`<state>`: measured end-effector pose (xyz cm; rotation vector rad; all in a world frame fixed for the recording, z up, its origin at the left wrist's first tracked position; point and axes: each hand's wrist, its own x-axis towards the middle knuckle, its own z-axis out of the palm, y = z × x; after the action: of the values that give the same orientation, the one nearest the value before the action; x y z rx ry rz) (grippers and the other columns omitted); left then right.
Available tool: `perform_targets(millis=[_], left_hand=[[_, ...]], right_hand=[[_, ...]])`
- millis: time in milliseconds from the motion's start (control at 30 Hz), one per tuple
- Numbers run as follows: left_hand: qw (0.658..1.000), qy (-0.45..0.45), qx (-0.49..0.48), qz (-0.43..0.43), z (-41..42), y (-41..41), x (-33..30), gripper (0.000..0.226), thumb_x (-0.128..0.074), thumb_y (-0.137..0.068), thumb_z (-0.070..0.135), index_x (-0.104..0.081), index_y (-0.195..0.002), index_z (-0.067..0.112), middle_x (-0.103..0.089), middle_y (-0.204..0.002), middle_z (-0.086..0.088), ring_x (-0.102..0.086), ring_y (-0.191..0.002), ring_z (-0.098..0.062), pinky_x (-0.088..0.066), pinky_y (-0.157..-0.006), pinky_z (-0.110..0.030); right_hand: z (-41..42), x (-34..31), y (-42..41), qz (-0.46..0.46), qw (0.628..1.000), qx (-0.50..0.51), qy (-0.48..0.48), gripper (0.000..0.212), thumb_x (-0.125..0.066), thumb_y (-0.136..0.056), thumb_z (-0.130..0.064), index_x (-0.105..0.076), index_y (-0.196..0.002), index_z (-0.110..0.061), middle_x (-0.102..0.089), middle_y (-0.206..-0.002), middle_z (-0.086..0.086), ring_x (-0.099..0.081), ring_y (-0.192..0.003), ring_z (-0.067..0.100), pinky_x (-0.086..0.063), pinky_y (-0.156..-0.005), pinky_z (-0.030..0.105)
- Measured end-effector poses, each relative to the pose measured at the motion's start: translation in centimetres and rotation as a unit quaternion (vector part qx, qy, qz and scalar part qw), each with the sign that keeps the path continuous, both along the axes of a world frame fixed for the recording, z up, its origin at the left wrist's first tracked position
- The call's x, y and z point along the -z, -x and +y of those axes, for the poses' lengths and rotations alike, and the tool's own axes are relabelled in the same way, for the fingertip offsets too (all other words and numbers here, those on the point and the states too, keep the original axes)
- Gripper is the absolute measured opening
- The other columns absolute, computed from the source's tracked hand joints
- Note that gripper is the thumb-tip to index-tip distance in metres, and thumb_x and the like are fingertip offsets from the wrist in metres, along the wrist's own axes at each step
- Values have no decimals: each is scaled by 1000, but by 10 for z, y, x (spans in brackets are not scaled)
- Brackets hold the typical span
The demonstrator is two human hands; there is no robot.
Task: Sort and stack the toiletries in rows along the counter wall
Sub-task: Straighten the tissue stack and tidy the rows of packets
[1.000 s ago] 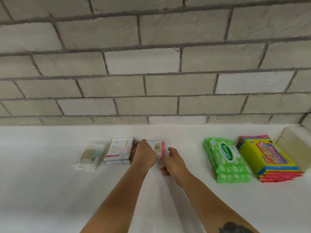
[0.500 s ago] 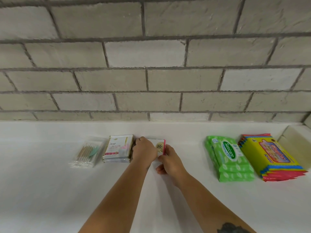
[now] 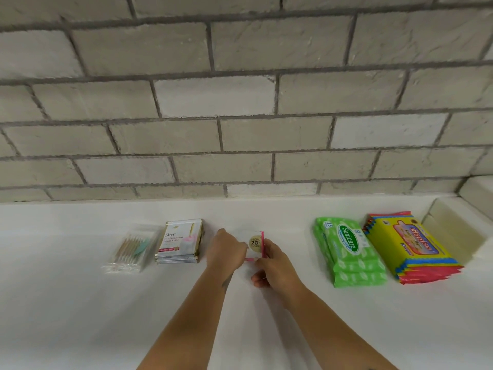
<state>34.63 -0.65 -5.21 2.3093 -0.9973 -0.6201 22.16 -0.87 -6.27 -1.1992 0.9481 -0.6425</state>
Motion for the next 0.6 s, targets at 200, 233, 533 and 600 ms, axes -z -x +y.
perform_targets(millis=[200, 233, 533, 600], left_hand=[[999, 24, 15, 44, 4, 25, 3, 39, -55, -81, 16, -45, -117, 2, -59, -113, -12, -57, -97, -28, -38, -69, -27], [998, 27, 16, 50, 5, 29, 3, 40, -55, -82, 16, -44, -117, 2, -59, -115, -12, -57, -99, -28, -39, -71, -27], [991, 70, 14, 117, -5, 50, -1, 29, -52, -87, 17, -44, -111, 5, -58, -103, -7, -53, -87, -21, -36, -49, -21], [989, 78, 10, 127, -8, 52, -2, 33, -52, -88, 17, -44, -117, 4, -57, -105, -7, -51, -86, -21, -36, -48, -21]], right_hand=[[-5, 17, 29, 2, 1000, 22, 11, 50, -45, -70, 17, -57, -110, -11, -59, -75, 7, -43, -53, 23, -35, -45, 27], [-6, 18, 33, 3, 1000, 28, 11, 52, -45, -70, 18, -56, -111, -12, -60, -77, 8, -44, -54, 23, -35, -44, 26], [-17, 13, 55, 19, 998, 64, 19, 44, -44, -74, 19, -54, -110, -5, -62, -79, 8, -44, -38, 16, -35, -37, 21], [-21, 13, 56, 26, 997, 74, 19, 42, -45, -75, 16, -55, -110, -6, -64, -83, 9, -44, -37, 16, -34, -36, 21]])
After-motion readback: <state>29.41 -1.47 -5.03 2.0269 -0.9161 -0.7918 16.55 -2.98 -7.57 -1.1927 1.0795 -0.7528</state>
